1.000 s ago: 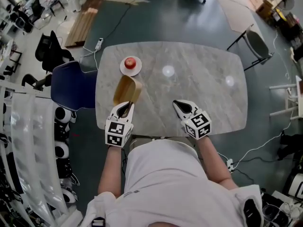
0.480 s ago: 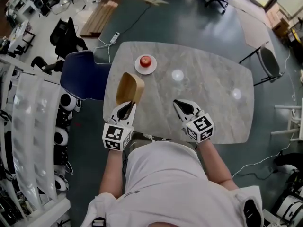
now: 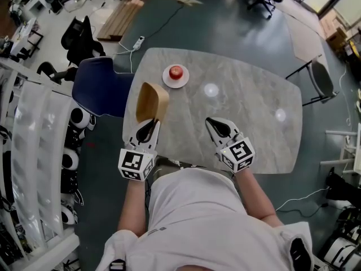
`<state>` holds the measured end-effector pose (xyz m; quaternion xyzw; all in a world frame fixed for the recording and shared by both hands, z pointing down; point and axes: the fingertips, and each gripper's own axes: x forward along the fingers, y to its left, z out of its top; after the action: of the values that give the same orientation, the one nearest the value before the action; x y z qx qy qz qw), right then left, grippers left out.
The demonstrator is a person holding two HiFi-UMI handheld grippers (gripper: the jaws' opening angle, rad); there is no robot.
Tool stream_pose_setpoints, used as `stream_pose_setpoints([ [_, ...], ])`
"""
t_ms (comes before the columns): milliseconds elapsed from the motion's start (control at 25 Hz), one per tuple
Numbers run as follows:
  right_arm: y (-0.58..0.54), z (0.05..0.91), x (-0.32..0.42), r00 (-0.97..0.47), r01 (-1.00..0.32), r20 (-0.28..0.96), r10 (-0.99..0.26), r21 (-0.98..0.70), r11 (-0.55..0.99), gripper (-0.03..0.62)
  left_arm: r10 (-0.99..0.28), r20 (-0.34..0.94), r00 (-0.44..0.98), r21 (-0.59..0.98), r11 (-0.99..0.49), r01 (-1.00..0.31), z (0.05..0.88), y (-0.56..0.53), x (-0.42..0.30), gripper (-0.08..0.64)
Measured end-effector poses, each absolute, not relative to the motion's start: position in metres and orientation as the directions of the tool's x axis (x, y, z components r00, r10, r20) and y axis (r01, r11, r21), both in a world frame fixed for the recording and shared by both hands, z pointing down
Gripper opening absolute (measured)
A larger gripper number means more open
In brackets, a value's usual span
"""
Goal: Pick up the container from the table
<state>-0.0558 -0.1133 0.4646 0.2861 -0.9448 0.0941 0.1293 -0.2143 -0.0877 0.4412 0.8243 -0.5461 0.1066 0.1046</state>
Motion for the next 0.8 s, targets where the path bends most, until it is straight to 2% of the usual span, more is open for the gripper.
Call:
stream_pose_setpoints([
  [800, -0.1071, 0.4665, -0.0613, -0.798, -0.566, 0.315, -0.513, -0.099, 0.819, 0.011, -0.861, 0.286, 0.421, 0.081, -0.416, -0.906, 0.4504, -0.0944, -0.2158, 0.023],
])
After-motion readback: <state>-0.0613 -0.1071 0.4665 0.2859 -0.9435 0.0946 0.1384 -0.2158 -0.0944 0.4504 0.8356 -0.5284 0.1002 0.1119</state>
